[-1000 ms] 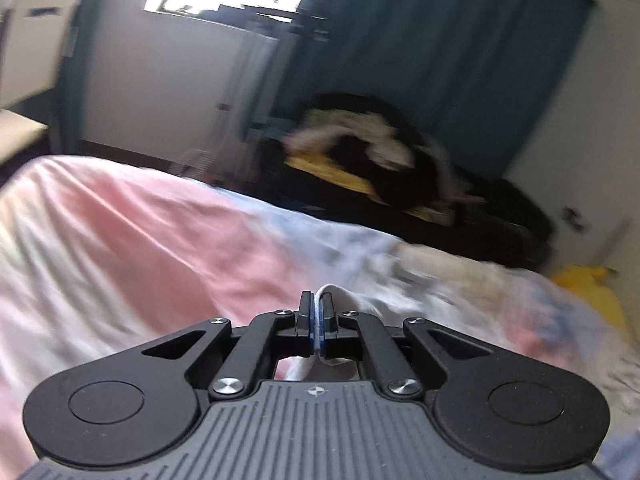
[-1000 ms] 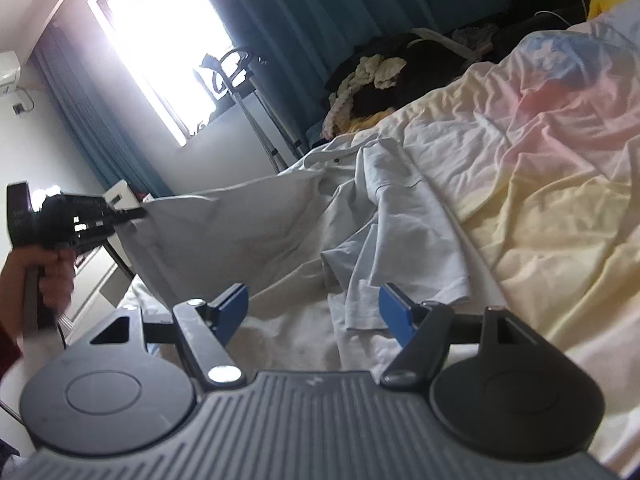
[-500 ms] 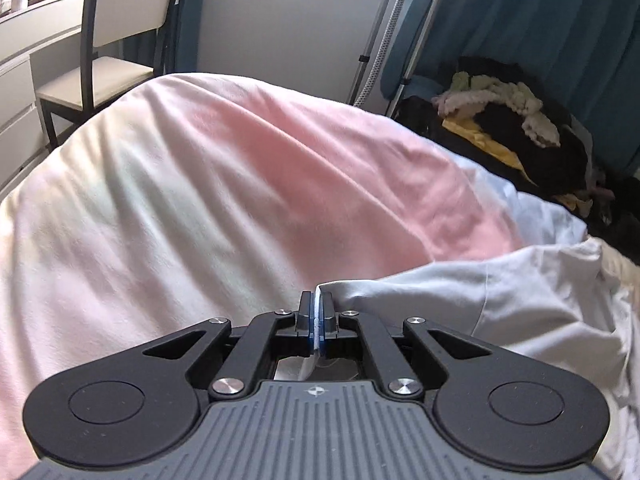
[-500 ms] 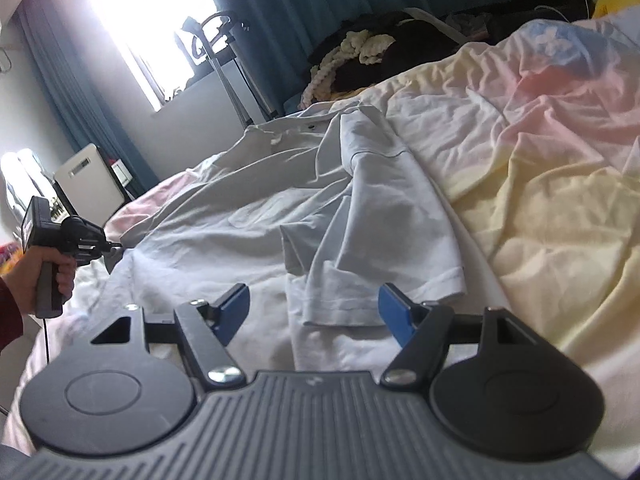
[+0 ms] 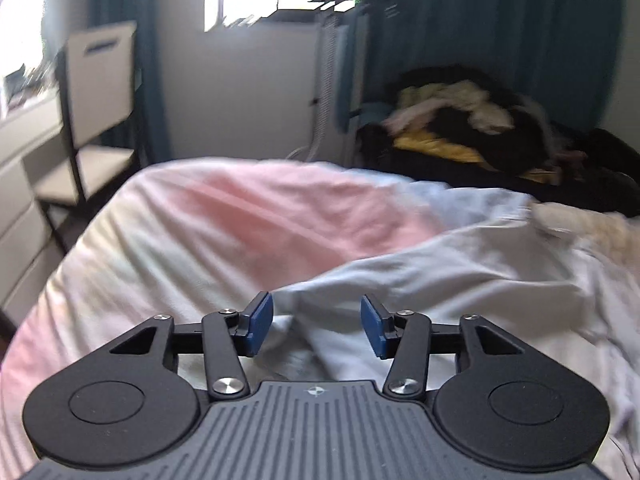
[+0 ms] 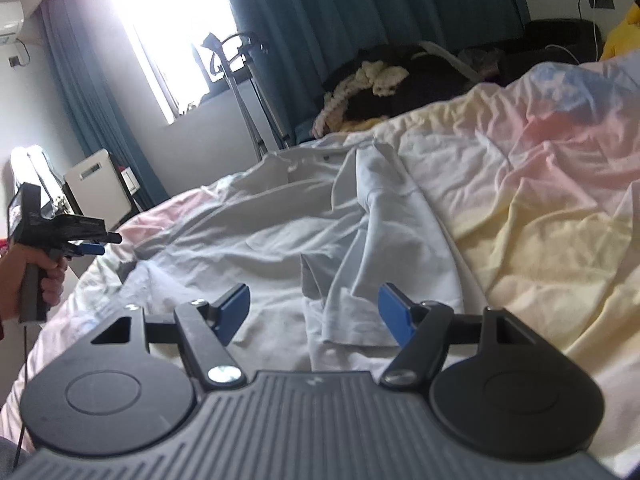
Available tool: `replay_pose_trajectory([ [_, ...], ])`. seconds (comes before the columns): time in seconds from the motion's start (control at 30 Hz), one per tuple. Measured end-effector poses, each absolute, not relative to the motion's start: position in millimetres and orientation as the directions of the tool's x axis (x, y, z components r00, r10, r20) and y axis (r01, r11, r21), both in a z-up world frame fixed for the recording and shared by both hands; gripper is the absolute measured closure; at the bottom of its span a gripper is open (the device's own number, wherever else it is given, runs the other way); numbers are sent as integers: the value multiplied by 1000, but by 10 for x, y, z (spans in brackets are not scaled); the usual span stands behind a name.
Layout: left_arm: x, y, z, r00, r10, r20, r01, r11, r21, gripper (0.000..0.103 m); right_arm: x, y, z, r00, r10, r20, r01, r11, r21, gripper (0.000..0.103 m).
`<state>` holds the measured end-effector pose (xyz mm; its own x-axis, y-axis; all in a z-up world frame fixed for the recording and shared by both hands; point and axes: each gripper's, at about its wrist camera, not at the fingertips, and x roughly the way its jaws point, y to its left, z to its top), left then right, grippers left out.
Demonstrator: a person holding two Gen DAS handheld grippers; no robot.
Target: Fold clothes
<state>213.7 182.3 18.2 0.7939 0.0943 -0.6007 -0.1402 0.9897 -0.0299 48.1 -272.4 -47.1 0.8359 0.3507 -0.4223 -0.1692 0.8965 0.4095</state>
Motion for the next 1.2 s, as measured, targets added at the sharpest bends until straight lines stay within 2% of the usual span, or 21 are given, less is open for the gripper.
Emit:
replay_pose_trajectory([
  [0.3,1214,795,444,874,-109,-473,98,994,-47,39,231,-2757,-312,865,342,-368,-195,903,382,31],
  [0.43,888,372,396,882,-150,-446,155,988,-24,35,144,-2750,-282,873,338,-352,-200,906,373,31],
  [0.63,691,37,141,870,-177,-460,173,984,-51,35,35,-2767,-274,887,304,-346,-174,917,359,31],
  [0.73,662,19,29,854,-201,-480,176,980,-97,35,-16,-2792,-235,895,283,-345,-148,918,368,31],
  [0.87,635,32,-86,850,-201,-487,180,980,-91,32,-44,-2758,-204,905,263,-335,-143,929,342,31],
  [1.2,596,118,-244,840,-231,-490,206,973,-107,29,88,-2690,-394,894,218,-391,-98,947,304,31],
])
